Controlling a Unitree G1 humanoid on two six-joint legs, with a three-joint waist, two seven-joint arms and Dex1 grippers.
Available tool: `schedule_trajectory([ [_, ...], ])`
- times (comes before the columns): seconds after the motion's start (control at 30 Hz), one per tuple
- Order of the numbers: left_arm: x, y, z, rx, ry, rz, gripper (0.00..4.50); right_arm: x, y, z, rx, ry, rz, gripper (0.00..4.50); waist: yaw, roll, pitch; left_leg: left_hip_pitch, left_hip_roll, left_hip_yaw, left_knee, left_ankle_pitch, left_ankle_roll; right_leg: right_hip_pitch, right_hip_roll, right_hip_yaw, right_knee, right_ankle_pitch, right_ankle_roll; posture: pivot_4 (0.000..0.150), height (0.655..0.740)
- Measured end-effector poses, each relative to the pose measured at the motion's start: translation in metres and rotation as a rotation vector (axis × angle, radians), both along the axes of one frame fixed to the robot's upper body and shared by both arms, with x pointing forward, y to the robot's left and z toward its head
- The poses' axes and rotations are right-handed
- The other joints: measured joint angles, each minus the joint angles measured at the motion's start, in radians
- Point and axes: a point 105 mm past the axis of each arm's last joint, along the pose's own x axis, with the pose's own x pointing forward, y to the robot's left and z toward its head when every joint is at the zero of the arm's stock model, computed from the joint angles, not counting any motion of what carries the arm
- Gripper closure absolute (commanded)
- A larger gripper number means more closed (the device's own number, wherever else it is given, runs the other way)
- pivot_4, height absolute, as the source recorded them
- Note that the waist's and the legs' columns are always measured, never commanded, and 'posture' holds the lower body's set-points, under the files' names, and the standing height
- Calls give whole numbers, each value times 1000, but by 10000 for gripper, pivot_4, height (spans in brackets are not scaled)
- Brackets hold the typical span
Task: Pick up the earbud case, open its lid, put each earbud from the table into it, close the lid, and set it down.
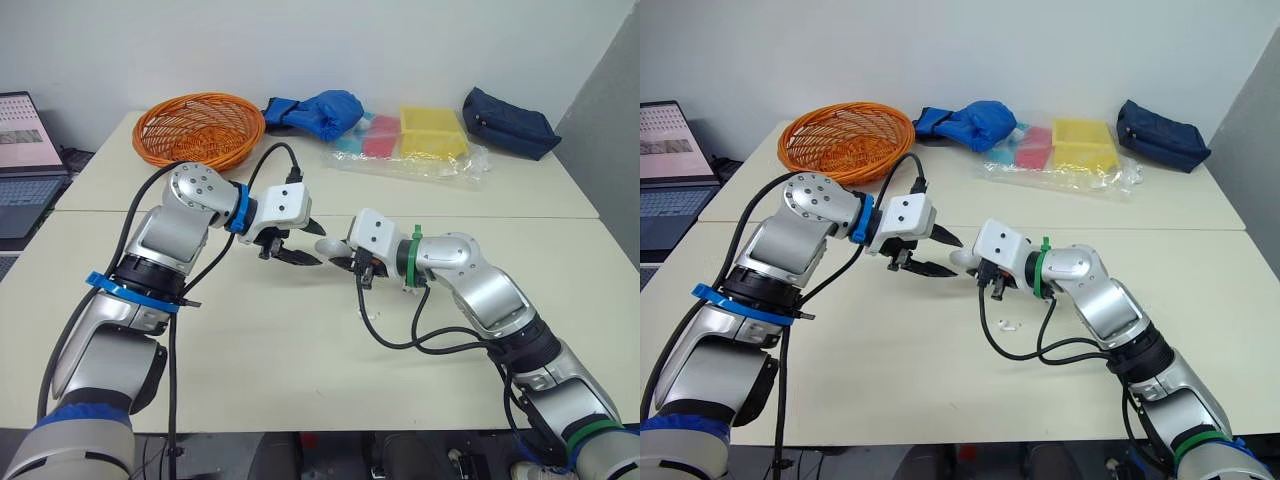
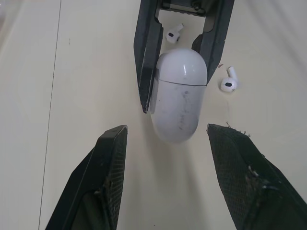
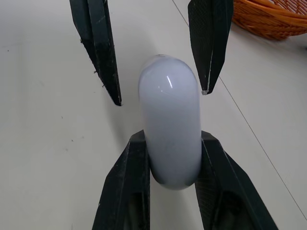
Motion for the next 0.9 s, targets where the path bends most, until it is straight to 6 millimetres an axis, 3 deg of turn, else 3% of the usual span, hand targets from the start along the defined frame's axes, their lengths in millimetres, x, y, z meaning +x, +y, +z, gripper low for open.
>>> schedule_trajectory([
  [0.3, 1, -6, -2, -8, 2, -3, 17825, 3, -1, -1, -25, -16, -21, 36738, 0, 0, 0, 0, 0, 0, 0, 0, 0, 0, 0, 0, 0, 0, 0, 1500, 7400],
  [0.4, 0, -8, -2, -9, 2, -9, 23346, 2, 1, -1, -21, -12, -18, 36738, 0, 0, 0, 0, 0, 0, 0, 0, 0, 0, 0, 0, 0, 0, 0, 1500, 7400],
  [0.47, 0, -8, -2, -9, 2, -9, 29302, 2, 2, -1, -19, -9, -17, 36738, 0, 0, 0, 0, 0, 0, 0, 0, 0, 0, 0, 0, 0, 0, 0, 1500, 7400],
  [0.9, 1, -10, -4, 0, -5, -4, 29302, 3, 3, 1, -22, -15, -19, 36738, 0, 0, 0, 0, 0, 0, 1, 0, 0, 0, 0, 0, 1, 0, 0, 1500, 7400],
])
